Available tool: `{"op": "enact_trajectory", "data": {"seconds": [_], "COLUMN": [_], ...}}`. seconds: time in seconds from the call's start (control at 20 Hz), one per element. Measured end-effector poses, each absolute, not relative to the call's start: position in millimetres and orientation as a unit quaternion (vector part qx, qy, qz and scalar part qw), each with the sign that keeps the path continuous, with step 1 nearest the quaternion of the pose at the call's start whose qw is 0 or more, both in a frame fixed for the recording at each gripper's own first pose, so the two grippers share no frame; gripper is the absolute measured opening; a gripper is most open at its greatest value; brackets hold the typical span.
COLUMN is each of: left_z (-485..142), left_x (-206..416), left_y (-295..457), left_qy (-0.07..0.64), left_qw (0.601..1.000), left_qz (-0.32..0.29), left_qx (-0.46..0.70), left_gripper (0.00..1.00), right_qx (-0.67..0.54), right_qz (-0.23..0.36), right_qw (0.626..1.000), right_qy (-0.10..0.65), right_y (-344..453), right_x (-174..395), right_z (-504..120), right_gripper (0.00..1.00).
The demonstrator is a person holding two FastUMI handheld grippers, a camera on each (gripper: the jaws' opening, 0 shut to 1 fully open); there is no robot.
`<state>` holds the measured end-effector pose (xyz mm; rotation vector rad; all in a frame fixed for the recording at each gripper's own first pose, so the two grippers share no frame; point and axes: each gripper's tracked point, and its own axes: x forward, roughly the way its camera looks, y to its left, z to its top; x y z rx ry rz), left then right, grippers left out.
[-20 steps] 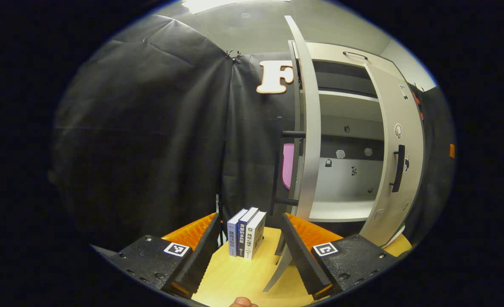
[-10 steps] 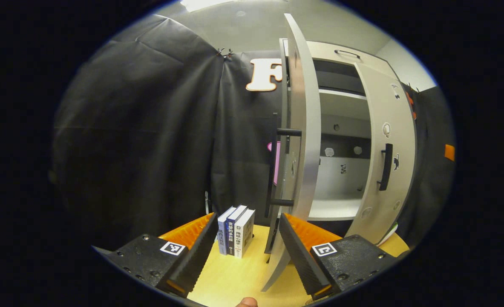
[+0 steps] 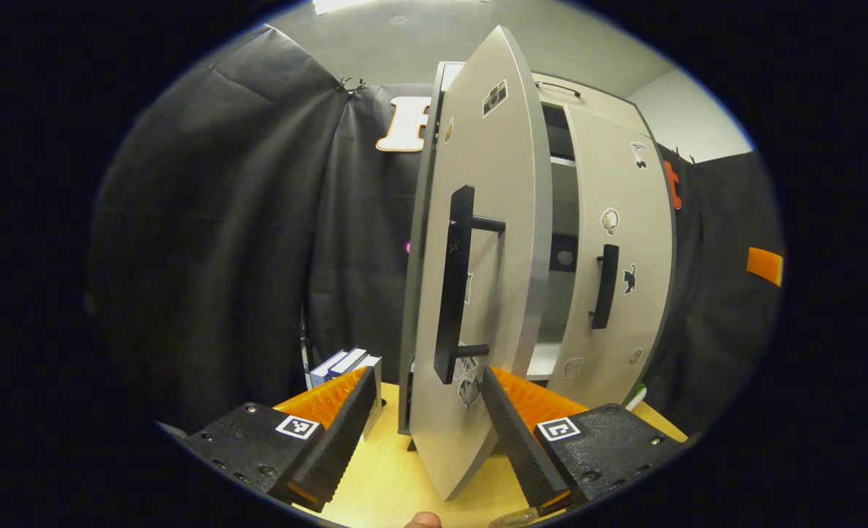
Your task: Grasp the bottle in the cabinet with the left hand and place it on the coaster, then close the right door with the right hand and the left door with the left hand.
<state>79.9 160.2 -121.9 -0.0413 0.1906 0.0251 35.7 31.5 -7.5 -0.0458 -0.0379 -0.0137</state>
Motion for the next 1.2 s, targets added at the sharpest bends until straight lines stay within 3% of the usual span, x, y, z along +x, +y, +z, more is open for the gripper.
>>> {"op": "enact_trajectory", "data": {"seconds": [0.15,0.2,0.3,0.45,0.5,0.55,1.2], "left_z": [-129,-130,-129,-126,-124,-123,-109], "left_x": [87,89,91,92,92,92,83], "left_y": [136,127,113,100,98,97,89], "left_qy": [0.100,0.102,0.102,0.097,0.095,0.095,0.089], "left_qw": [0.994,0.994,0.994,0.994,0.994,0.994,0.994], "left_qz": [-0.011,-0.021,-0.034,-0.045,-0.047,-0.048,-0.051], "left_qx": [-0.032,-0.034,-0.033,-0.023,-0.023,-0.026,-0.025], "left_gripper": [0.93,0.93,0.93,0.93,0.93,0.93,0.93], "right_qx": [-0.023,-0.023,-0.025,-0.027,-0.027,-0.026,-0.023], "right_qz": [-0.017,-0.020,-0.025,-0.030,-0.031,-0.031,-0.018], "right_qw": [0.999,0.999,0.999,0.999,0.999,0.999,0.999], "right_qy": [-0.019,-0.019,-0.019,-0.020,-0.020,-0.020,-0.020], "right_y": [21,19,14,9,7,7,12], "right_x": [31,30,27,23,22,21,18], "right_z": [-6,-6,-4,-2,-3,-3,-4], "right_gripper": [0.91,0.95,0.92,0.95,0.91,0.95,0.95]}}
